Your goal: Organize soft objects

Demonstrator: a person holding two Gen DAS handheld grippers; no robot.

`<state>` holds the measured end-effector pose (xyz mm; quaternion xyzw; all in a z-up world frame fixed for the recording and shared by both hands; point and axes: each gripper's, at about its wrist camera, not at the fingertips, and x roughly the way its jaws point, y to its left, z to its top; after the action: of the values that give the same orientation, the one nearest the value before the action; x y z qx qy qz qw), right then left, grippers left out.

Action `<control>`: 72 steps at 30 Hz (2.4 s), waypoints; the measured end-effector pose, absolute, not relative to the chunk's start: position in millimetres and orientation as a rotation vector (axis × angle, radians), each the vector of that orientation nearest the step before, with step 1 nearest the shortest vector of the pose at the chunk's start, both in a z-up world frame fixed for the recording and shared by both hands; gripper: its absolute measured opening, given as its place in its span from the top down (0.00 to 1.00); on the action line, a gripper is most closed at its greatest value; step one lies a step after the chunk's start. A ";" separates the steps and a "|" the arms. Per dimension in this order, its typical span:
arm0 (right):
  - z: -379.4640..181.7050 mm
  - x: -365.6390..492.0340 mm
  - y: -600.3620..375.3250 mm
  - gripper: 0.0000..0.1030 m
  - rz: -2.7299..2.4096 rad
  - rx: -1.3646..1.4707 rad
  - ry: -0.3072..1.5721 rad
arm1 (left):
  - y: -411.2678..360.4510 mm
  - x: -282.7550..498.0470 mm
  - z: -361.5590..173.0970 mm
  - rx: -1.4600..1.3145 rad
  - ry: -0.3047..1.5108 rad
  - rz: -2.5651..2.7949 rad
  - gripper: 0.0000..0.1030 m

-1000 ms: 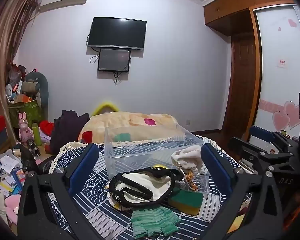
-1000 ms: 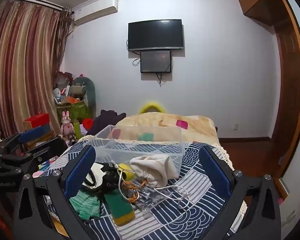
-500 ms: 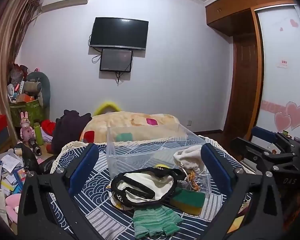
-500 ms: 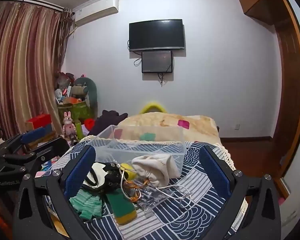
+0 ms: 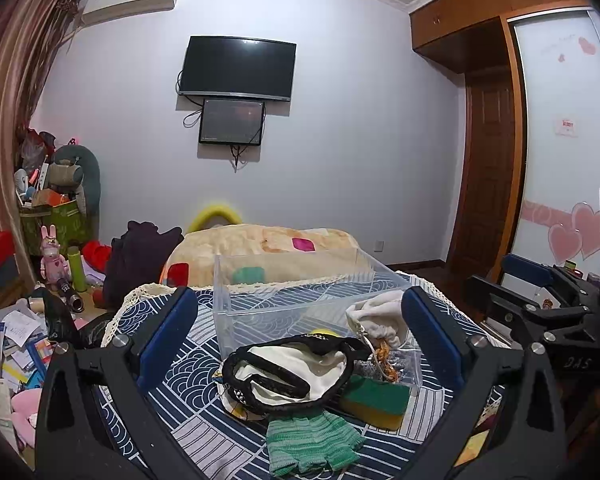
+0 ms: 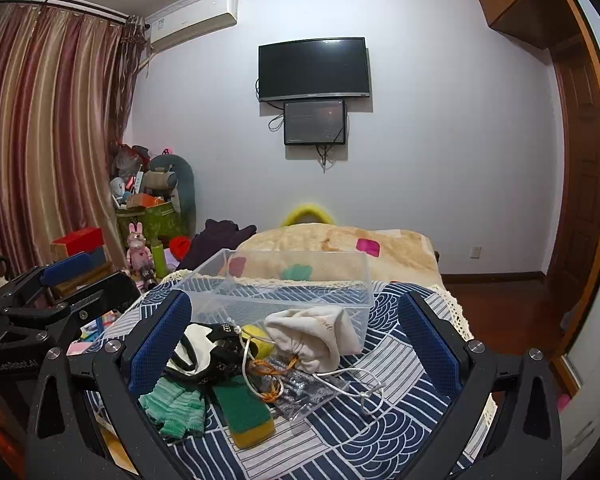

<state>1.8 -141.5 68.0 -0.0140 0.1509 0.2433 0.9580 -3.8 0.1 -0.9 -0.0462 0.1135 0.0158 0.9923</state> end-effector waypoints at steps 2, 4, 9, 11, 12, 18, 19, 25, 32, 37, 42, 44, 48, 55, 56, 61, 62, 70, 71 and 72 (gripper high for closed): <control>67.9 1.9 -141.4 0.00 0.493 -0.027 0.306 | -0.2 -4.2 -0.3 -0.089 0.226 0.031 0.00; 68.0 1.9 -141.5 0.00 0.493 -0.027 0.306 | -0.5 -4.7 1.4 -0.088 0.224 0.030 0.00; 68.1 1.3 -140.7 0.00 0.495 -0.025 0.306 | -0.8 -5.5 3.0 -0.090 0.223 0.028 0.00; 68.1 1.1 -140.7 0.00 0.493 -0.025 0.305 | -0.8 -5.6 3.0 -0.090 0.223 0.026 0.00; 68.0 1.2 -140.8 0.00 0.494 -0.025 0.305 | -1.0 -5.5 2.8 -0.090 0.222 0.028 0.00; 68.0 1.1 -140.9 0.00 0.494 -0.024 0.305 | -0.9 -5.4 3.1 -0.092 0.222 0.031 0.00; 68.0 1.0 -140.8 0.00 0.494 -0.024 0.305 | -0.9 -5.4 3.0 -0.092 0.222 0.031 0.00; 68.7 0.1 -140.3 0.00 0.494 -0.024 0.305 | -0.9 -5.4 3.0 -0.091 0.222 0.031 0.00; 68.3 0.2 -140.6 0.00 0.493 -0.022 0.304 | -1.2 -5.2 2.6 -0.087 0.220 0.031 0.00; 68.2 -0.2 -140.6 0.00 0.494 -0.023 0.304 | -2.1 -5.1 2.0 -0.087 0.220 0.031 0.00; 67.9 0.1 -139.6 0.00 0.495 -0.022 0.303 | -3.5 -4.7 2.3 -0.086 0.219 0.030 0.00; 68.3 0.1 -138.7 0.00 0.495 -0.023 0.302 | -4.0 -4.0 2.8 -0.086 0.219 0.029 0.00; 68.3 0.1 -138.9 0.00 0.495 -0.022 0.302 | -4.1 -3.8 2.7 -0.086 0.219 0.028 0.00; 68.2 0.3 -139.5 0.00 0.493 -0.021 0.303 | -6.3 -0.1 1.6 -0.088 0.234 0.019 0.00; 69.4 -0.8 -138.4 0.00 0.492 -0.020 0.305 | -6.4 1.1 0.8 -0.091 0.239 0.021 0.00; 71.4 1.7 -136.6 0.00 0.467 -0.007 0.335 | 0.2 14.2 -8.5 -0.111 0.307 -0.013 0.00; 70.4 4.1 -137.0 0.00 0.463 -0.002 0.346 | 4.0 15.3 -11.9 -0.121 0.317 -0.017 0.00; 51.4 24.2 -139.2 0.00 0.447 0.012 0.448 | 17.5 36.7 -36.0 -0.157 0.427 -0.017 0.12; 49.5 25.3 -138.6 0.00 0.439 0.004 0.451 | 18.8 40.8 -39.4 -0.160 0.447 -0.016 0.14; 46.4 25.6 -138.7 0.00 0.432 -0.008 0.454 | 20.6 44.0 -42.6 -0.163 0.462 -0.013 0.15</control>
<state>25.6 -138.7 46.4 -0.0038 0.2231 0.2125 0.9513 44.0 20.6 -42.6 -0.0808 0.2286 -0.0065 0.9701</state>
